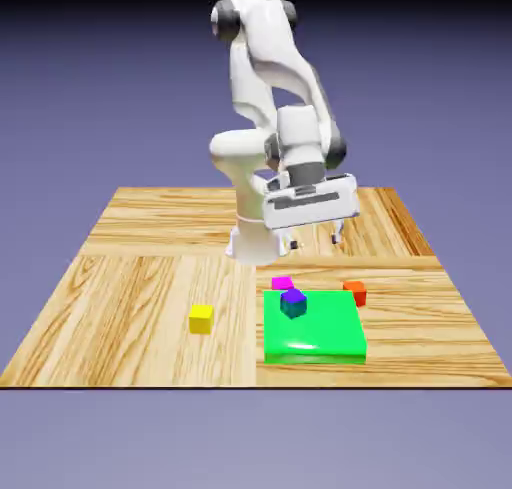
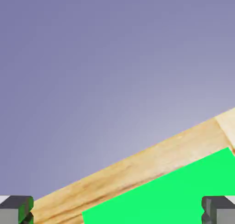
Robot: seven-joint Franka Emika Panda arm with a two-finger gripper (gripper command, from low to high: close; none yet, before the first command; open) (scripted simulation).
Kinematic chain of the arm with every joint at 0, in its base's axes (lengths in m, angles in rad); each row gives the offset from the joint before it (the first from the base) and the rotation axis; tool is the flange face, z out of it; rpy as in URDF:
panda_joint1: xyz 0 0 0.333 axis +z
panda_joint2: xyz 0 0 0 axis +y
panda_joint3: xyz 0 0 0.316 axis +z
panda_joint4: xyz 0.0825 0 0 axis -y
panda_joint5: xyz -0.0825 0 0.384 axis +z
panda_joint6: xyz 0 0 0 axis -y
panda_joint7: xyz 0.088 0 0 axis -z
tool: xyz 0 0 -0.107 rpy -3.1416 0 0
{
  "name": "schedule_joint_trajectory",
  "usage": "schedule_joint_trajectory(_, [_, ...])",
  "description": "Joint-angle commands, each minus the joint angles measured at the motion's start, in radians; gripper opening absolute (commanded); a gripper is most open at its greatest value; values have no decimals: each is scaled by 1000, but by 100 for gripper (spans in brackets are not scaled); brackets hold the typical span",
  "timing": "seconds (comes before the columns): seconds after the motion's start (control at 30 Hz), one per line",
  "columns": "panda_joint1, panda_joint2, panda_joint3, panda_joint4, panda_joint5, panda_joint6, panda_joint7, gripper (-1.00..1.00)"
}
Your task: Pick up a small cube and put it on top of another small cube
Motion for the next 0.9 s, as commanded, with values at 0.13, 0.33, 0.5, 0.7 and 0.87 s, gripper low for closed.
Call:
schedule_joint_trajectory(0.13, [65,58,19,-8,18,-12,218,0])
schedule_joint_trajectory(0.33, [143,128,41,-18,39,-26,478,0])
schedule_joint_trajectory(0.5, [207,186,59,-26,57,-38,696,0])
schedule_joint_trajectory(0.7, [285,256,82,-36,78,-53,957,0])
schedule_joint_trajectory(0.87, [350,314,100,-44,96,-65,1174,0])
